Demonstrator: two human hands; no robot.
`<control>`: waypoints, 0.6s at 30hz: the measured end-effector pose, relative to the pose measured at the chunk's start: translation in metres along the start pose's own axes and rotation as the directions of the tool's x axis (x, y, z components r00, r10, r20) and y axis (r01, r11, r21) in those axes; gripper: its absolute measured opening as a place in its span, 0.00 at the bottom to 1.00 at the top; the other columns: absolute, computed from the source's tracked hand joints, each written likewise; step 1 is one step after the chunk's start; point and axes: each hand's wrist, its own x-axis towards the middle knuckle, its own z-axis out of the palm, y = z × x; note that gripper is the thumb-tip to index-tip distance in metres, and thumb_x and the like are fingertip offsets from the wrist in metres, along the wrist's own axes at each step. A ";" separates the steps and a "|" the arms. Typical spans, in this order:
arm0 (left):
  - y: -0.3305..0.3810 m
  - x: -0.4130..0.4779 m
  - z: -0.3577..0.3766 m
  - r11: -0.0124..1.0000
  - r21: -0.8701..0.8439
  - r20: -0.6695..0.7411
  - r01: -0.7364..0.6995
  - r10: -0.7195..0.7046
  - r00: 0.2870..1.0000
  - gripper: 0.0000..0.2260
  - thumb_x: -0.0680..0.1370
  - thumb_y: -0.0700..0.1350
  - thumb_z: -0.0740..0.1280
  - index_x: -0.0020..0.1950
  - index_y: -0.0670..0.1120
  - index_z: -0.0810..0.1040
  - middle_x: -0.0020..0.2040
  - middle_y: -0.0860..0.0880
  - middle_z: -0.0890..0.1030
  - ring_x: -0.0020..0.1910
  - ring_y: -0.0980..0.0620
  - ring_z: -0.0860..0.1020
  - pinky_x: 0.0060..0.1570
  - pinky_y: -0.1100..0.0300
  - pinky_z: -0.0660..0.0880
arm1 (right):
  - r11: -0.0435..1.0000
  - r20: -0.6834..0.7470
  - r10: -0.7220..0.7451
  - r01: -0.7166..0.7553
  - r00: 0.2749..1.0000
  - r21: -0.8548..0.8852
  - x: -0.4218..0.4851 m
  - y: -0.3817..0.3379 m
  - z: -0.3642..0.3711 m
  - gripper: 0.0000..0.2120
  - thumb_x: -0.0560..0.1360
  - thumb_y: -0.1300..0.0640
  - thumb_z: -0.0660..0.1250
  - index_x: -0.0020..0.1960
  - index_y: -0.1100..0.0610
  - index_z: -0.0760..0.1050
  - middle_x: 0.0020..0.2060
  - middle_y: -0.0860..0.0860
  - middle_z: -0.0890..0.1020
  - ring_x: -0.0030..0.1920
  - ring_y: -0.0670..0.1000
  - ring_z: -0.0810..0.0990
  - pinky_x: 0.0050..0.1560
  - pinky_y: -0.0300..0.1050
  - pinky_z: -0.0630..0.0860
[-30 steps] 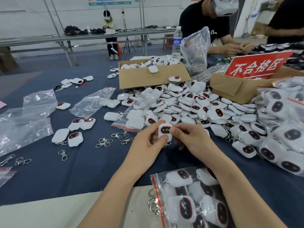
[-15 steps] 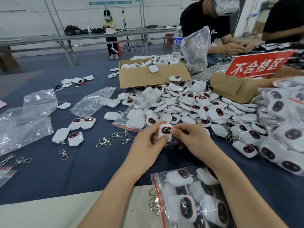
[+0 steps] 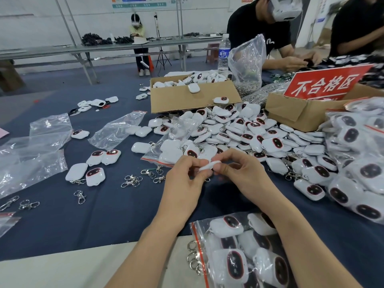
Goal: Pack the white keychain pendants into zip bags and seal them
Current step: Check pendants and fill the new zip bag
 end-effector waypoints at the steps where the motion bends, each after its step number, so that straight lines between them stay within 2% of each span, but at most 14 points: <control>1: 0.000 0.000 -0.001 1.000 0.006 -0.006 0.002 -0.002 1.000 0.10 0.75 0.43 0.76 0.45 0.58 0.79 0.43 0.62 0.82 0.45 0.66 0.79 0.45 0.76 0.71 | 1.000 -0.004 0.003 -0.003 1.000 -0.005 0.001 0.001 -0.001 0.10 0.75 0.62 0.73 0.44 0.47 0.83 0.40 0.49 0.85 0.39 0.45 0.83 0.43 0.38 0.81; 4: 0.000 0.000 -0.001 1.000 0.014 -0.015 0.000 0.000 1.000 0.10 0.75 0.44 0.76 0.45 0.57 0.79 0.44 0.58 0.83 0.46 0.65 0.79 0.45 0.75 0.72 | 1.000 -0.013 0.002 -0.003 1.000 -0.028 0.001 0.002 -0.001 0.09 0.75 0.64 0.73 0.45 0.50 0.82 0.40 0.49 0.86 0.40 0.46 0.84 0.47 0.38 0.81; 6: 0.001 0.000 0.000 1.000 -0.011 -0.013 0.005 -0.006 1.000 0.08 0.75 0.45 0.76 0.48 0.56 0.79 0.48 0.56 0.82 0.48 0.63 0.79 0.46 0.74 0.72 | 0.999 -0.031 0.002 -0.003 1.000 -0.036 0.001 0.002 0.000 0.09 0.75 0.63 0.73 0.47 0.50 0.82 0.41 0.44 0.86 0.41 0.43 0.85 0.46 0.35 0.80; 9: 0.002 0.001 0.000 0.996 -0.062 0.035 0.066 -0.064 0.997 0.07 0.79 0.50 0.71 0.57 0.55 0.78 0.55 0.54 0.81 0.52 0.62 0.79 0.49 0.72 0.73 | 0.998 -0.048 0.007 -0.011 0.999 -0.066 0.000 0.000 0.002 0.11 0.76 0.64 0.72 0.49 0.48 0.81 0.44 0.36 0.85 0.44 0.38 0.84 0.45 0.27 0.75; 13: 0.000 0.003 -0.005 0.992 -0.031 0.088 0.126 -0.123 0.988 0.15 0.81 0.53 0.68 0.67 0.55 0.77 0.56 0.57 0.82 0.51 0.61 0.79 0.49 0.75 0.72 | 0.998 0.000 0.046 -0.046 0.999 0.050 -0.002 -0.002 0.000 0.12 0.76 0.67 0.71 0.54 0.53 0.82 0.47 0.44 0.87 0.49 0.39 0.85 0.48 0.29 0.76; 18: -0.001 0.005 -0.006 0.990 -0.072 0.102 0.117 -0.110 0.989 0.14 0.80 0.49 0.71 0.65 0.52 0.80 0.52 0.50 0.84 0.51 0.51 0.81 0.51 0.67 0.75 | 0.997 0.023 0.055 -0.057 0.998 0.055 -0.004 -0.001 0.000 0.14 0.75 0.65 0.73 0.58 0.52 0.81 0.54 0.41 0.86 0.52 0.44 0.85 0.50 0.32 0.78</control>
